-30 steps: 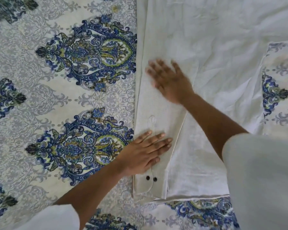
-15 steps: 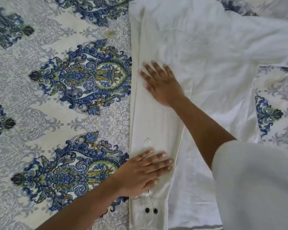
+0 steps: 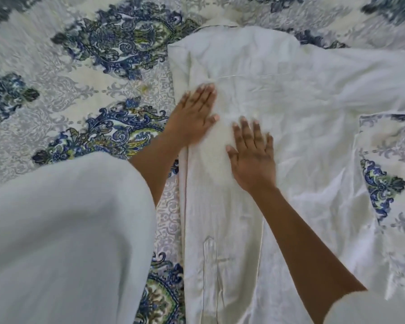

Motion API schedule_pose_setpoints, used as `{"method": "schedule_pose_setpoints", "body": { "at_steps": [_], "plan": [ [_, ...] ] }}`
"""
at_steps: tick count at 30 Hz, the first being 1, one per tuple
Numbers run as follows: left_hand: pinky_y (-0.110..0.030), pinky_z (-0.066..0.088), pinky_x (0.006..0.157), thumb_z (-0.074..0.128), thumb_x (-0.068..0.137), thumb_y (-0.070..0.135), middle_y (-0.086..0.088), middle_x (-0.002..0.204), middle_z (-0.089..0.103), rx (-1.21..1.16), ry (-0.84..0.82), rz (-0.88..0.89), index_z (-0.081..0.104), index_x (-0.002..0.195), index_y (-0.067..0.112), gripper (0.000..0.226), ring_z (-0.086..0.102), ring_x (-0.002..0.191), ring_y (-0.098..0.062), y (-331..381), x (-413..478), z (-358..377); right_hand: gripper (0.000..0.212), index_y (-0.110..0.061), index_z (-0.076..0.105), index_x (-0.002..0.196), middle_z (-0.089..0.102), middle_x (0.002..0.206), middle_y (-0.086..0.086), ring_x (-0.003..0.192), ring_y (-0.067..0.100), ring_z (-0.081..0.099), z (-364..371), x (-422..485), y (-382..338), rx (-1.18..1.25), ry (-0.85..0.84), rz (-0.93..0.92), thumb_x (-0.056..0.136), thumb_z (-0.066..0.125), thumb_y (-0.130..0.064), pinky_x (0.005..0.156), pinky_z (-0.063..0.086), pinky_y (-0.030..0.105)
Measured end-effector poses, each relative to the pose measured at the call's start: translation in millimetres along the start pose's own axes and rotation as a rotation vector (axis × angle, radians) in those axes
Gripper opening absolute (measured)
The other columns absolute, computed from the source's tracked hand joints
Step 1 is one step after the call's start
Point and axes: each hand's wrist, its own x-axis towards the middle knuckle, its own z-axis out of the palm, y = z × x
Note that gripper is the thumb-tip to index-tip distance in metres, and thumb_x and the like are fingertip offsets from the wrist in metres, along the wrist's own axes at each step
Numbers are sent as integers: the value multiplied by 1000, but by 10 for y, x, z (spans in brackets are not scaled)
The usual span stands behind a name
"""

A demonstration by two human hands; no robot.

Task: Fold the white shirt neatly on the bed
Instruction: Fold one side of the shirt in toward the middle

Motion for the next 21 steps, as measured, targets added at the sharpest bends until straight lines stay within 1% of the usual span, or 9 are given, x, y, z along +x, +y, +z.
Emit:
{"method": "schedule_pose_setpoints", "body": {
  "at_steps": [2,4,7,9,13,15,16,19,21],
  "plan": [
    [-38,-7,116,16,100,42,-3,158,-11,0,13,-67,-6,149,14,61,-12,145,-17,-121,151,-91,59,-20,2,151,-4,160,2,147,23,-9,-51,29,-27,50,3,148,98,10,-45,116,-8,46],
    [-40,-7,117,17,100,42,-4,158,-11,22,46,-81,-5,149,12,62,-11,146,-20,-185,219,-146,58,-16,0,150,-8,159,4,146,22,-13,-124,92,-137,58,2,189,99,11,-42,115,-12,48],
    [-44,-7,118,16,100,44,-2,159,-10,67,13,55,-6,150,16,61,-11,146,-19,-248,283,-133,60,-18,-1,150,-6,159,0,146,19,-10,-96,174,-262,9,-4,-41,96,3,-42,115,-11,45],
    [-47,-12,113,11,100,45,1,158,-13,105,5,19,-9,149,18,60,-13,145,-18,-341,357,-143,60,-20,-1,150,-5,160,-2,147,18,-8,-9,179,-205,-35,-16,-60,96,2,-45,116,-10,45],
    [-55,-12,111,4,97,48,-2,158,-11,232,40,-234,-6,150,17,62,-13,145,-24,-422,324,-285,60,-17,-3,150,-10,159,1,146,20,-14,-54,18,-105,15,-56,248,99,11,-45,115,-12,49],
    [-55,-10,112,9,98,47,-6,158,-8,178,93,-291,-2,150,12,63,-11,145,-26,-228,90,-353,59,-14,-1,150,-11,158,6,146,23,-14,-162,-135,-222,13,-25,292,100,14,-42,113,-13,51],
    [-53,-8,113,11,99,45,-6,159,-8,125,95,-218,-1,150,12,62,-11,145,-26,-85,-76,-335,59,-13,-3,150,-12,158,7,146,24,-14,-178,-234,-317,-3,-10,245,100,13,-40,112,-15,50],
    [-46,-7,116,6,94,44,1,159,-3,-28,-7,195,1,150,19,62,-11,144,-14,283,-688,-109,59,-11,-4,149,-11,158,8,146,24,-12,-83,-653,-557,41,-71,71,98,8,-38,112,-15,45],
    [-43,-9,115,0,92,46,2,159,0,41,-82,250,0,149,23,62,-7,145,-13,286,-988,88,63,-9,3,150,-3,158,9,146,23,-6,57,-1025,-570,78,-83,103,97,8,-43,117,-11,41]
  ]
}}
